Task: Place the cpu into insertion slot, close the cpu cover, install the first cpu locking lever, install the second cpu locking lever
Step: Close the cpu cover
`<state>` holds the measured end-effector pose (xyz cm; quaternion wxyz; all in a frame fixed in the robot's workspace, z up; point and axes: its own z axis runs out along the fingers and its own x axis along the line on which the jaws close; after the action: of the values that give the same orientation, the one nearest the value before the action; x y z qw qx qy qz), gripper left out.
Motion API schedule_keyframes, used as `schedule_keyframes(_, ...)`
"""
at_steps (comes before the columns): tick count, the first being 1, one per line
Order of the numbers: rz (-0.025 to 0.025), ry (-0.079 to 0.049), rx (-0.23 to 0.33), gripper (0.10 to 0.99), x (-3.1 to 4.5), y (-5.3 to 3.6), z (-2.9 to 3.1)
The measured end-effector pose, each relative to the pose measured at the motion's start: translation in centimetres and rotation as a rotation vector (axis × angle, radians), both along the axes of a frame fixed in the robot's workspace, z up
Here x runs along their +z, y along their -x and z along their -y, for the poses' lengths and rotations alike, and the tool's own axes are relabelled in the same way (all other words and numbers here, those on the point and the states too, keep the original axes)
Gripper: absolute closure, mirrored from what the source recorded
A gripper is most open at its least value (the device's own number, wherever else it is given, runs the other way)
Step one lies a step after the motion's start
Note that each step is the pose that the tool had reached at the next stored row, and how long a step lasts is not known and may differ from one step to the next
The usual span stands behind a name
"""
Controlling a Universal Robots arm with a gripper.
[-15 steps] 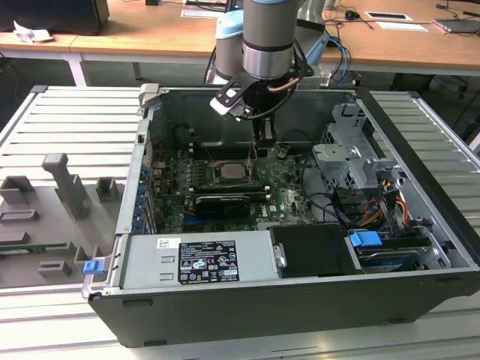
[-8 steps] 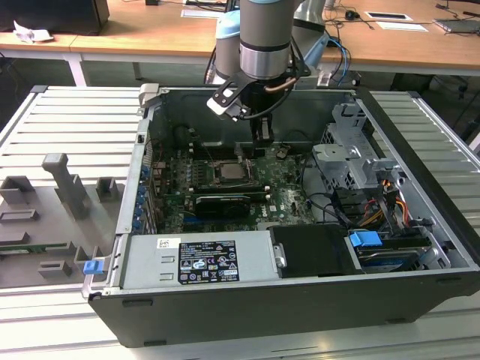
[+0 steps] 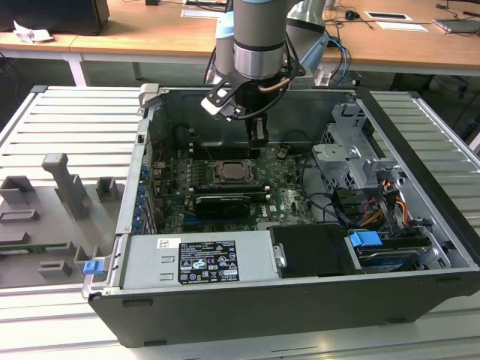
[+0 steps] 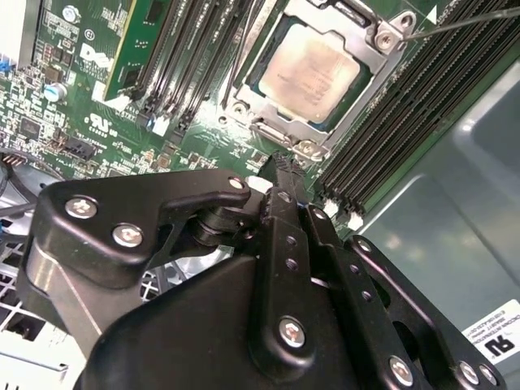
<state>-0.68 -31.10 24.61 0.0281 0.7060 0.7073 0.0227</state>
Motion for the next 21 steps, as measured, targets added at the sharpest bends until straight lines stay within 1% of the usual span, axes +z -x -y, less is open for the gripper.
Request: schedule_keyframes(21, 0.0, 0.0, 0.0, 0.98, 0.0, 2.01, 0.0)
